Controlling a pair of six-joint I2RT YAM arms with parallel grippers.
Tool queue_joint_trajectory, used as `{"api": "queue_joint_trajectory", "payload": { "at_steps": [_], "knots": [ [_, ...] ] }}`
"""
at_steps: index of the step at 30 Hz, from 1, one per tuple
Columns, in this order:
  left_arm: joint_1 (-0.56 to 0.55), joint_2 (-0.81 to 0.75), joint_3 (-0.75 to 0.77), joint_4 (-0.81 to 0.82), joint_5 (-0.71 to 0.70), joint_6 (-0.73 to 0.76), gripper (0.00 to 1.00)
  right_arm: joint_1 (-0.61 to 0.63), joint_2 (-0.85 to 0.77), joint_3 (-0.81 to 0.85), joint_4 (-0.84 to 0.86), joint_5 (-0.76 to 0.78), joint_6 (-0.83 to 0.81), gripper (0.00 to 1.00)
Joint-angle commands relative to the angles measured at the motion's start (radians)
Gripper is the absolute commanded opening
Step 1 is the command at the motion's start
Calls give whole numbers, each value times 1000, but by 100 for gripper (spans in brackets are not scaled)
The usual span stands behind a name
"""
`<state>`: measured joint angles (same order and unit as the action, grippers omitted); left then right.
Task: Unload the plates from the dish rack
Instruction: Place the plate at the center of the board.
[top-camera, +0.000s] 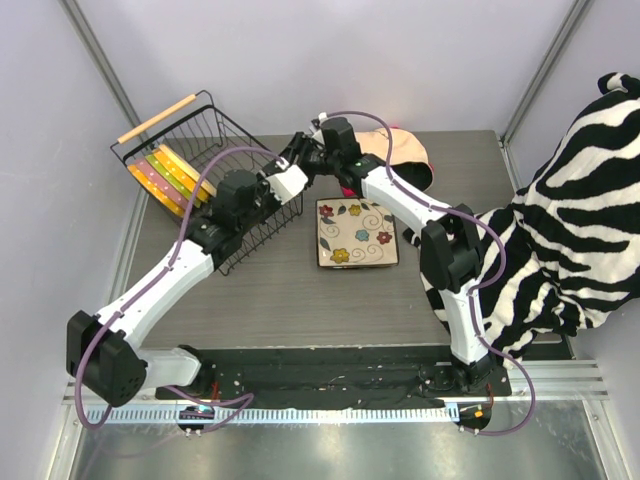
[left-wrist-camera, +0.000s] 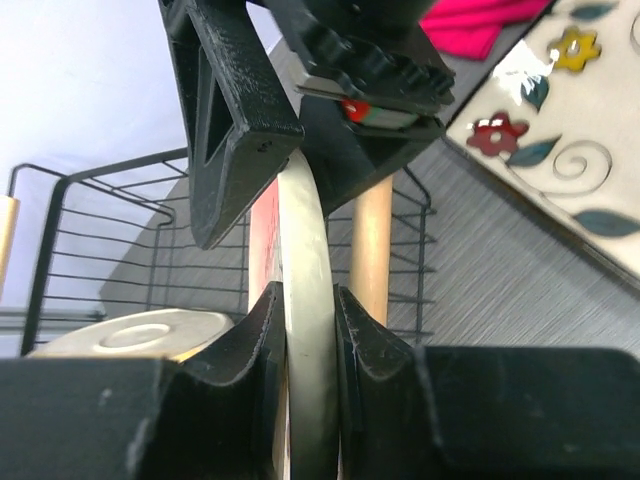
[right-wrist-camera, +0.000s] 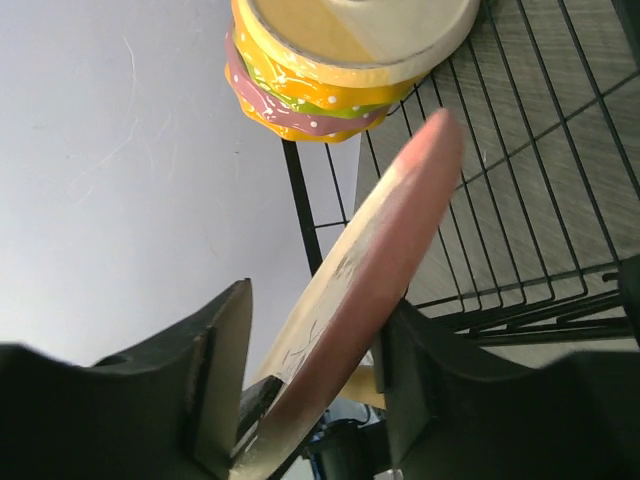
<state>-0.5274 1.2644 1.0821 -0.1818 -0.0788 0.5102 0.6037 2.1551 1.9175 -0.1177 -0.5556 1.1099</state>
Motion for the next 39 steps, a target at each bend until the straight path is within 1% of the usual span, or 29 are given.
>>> {"api": "queue_joint_trajectory", "payload": {
  "at_steps": [1,2,4,5,9,12,13,17,18,20,21,23,24,27,31,34,37,39],
  "knots": [
    [-69,-28,35,127,90,48,0,13,-35,1,62,-18,-39,45],
    [-78,-25,38,120,88,53,0,13,-34,5,62,-21,-41,38],
    [-86,-19,41,107,88,57,0,13,-29,8,65,-24,-38,32],
    [-91,-17,42,104,55,62,0,11,-28,12,64,-26,-38,25],
    [-103,0,45,79,31,64,1,1,-17,14,90,-38,-24,13],
    [-112,12,50,62,14,59,5,-7,-17,0,113,-49,-4,5],
    [-114,16,55,55,10,53,9,-8,-17,-5,143,-56,-2,1],
    [-118,38,64,33,-4,18,16,-12,-29,-35,200,-73,4,1],
    [-118,41,71,25,-6,-4,23,-12,-32,-43,229,-76,7,1],
    [-118,47,81,7,-6,-18,28,-13,-44,-72,262,-81,11,1],
    [-118,47,87,2,-6,-25,37,-13,-47,-81,289,-81,11,1],
    [-118,46,87,1,-4,-45,46,-15,-58,-103,318,-83,8,1],
    [-118,41,87,-1,-3,-48,52,-15,-60,-109,326,-83,5,1],
    [-118,38,96,-10,2,-71,61,-16,-67,-132,352,-87,4,1],
    [-118,33,119,-28,8,-98,66,-18,-75,-143,371,-90,-1,1],
    [-117,14,134,-28,2,-125,69,-21,-87,-158,415,-101,11,1],
    [-100,-14,157,-31,1,-183,70,-22,-101,-178,472,-112,21,1],
    [-83,-31,180,-41,13,-251,73,-24,-113,-198,512,-115,18,1]
  ]
}}
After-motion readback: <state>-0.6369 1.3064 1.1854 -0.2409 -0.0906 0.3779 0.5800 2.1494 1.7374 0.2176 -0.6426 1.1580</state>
